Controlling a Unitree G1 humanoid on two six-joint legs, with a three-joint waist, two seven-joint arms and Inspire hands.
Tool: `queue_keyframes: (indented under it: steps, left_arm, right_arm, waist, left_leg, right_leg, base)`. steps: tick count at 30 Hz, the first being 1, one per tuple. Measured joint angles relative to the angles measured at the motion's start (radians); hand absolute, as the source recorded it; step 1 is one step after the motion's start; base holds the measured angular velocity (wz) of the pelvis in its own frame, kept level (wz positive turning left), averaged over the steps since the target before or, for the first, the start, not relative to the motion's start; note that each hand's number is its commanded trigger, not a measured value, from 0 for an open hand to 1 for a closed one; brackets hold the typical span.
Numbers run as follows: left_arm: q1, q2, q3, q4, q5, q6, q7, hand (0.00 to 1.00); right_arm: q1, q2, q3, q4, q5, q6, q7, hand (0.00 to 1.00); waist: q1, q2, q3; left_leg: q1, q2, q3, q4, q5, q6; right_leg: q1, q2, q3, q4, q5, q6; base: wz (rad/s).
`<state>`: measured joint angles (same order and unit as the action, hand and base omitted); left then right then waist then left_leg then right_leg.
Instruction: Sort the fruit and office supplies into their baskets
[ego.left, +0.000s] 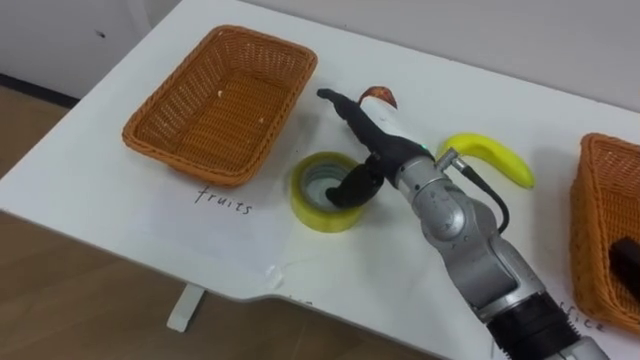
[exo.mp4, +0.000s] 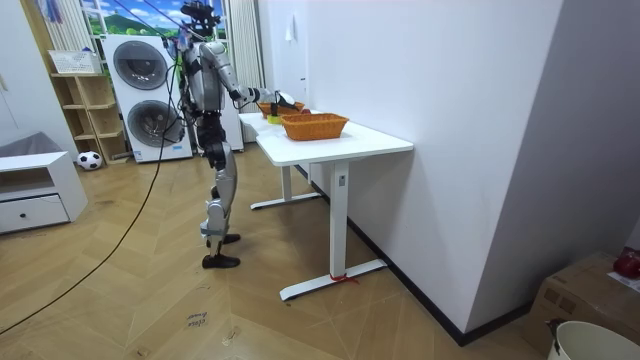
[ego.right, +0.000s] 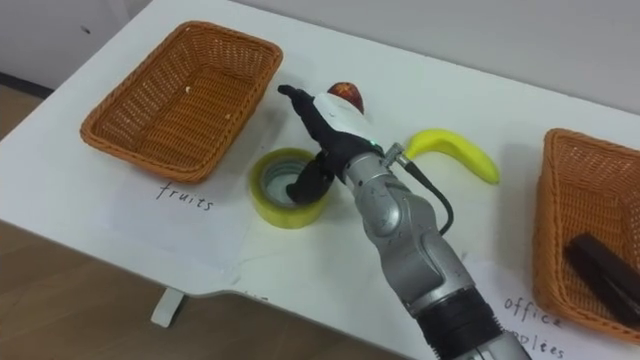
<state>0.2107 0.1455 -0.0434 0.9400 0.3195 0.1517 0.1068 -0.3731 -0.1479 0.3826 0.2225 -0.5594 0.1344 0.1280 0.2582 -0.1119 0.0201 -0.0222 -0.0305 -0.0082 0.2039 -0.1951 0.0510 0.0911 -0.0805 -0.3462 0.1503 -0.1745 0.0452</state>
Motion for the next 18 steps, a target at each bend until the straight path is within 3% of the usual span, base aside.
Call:
queue_keyframes:
  steps: [4,12,18]
  left_arm:
    - [0.0,0.004,0.0,0.0,0.0,0.001,0.01,0.0]
    - [-0.001,0.003,0.0,0.0,0.0,0.002,0.015,0.0]
    - [-0.006,0.003,0.0,0.0,0.0,0.002,0.019,0.0]
  right_arm:
    - [-0.011,0.0,0.013,0.0,-0.007,0.019,0.008,0.0]
    - [-0.021,-0.001,0.026,0.0,-0.041,0.022,0.026,0.0]
    - [-0.026,-0.003,0.026,0.001,-0.034,0.034,0.036,0.0]
  waist:
    - [0.001,-0.005,0.0023]
    - [0.001,-0.004,0.0026]
    - [0.024,-0.004,0.0029]
  left_leg:
    - [-0.001,0.0,0.0,0.0,0.0,0.0]
    - [-0.001,0.001,0.0,0.0,0.0,0.0]
    - [0.001,0.001,0.001,0.0,0.0,0.0]
  right_leg:
    - [0.0,0.0,-0.001,0.0,0.0,0.0]
    - [0.0,0.001,-0.004,0.0,0.0,0.0]
    - [0.0,0.001,-0.001,0.0,0.0,0.0]
  base:
    - [0.0]
    - [0.0]
    - [0.0]
